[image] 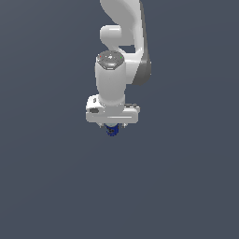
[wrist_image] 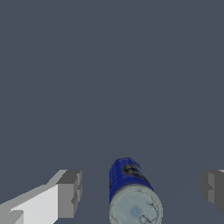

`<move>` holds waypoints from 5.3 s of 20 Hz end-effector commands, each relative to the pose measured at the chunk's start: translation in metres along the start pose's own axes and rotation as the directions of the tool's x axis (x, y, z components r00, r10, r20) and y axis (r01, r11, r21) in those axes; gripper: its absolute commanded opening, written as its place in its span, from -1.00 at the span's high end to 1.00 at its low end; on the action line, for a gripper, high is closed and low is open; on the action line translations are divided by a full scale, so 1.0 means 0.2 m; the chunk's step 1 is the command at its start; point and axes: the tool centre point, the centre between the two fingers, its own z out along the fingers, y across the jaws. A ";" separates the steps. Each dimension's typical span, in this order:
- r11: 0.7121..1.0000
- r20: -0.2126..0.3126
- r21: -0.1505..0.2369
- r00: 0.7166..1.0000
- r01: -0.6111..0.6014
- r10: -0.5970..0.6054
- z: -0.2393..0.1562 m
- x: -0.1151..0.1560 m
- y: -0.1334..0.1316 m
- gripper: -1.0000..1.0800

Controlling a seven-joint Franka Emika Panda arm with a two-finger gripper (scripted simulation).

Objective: Pick up the object and move it to a goal position.

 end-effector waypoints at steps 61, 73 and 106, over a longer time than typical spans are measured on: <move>0.984 -0.022 0.024 0.984 -0.178 0.179 0.48 -0.39 0.03 1.00; 0.973 -0.241 0.032 0.943 -0.228 0.228 0.26 -0.09 -0.09 1.00; 0.939 -0.710 0.083 0.642 -0.333 0.290 -0.53 0.41 -0.39 1.00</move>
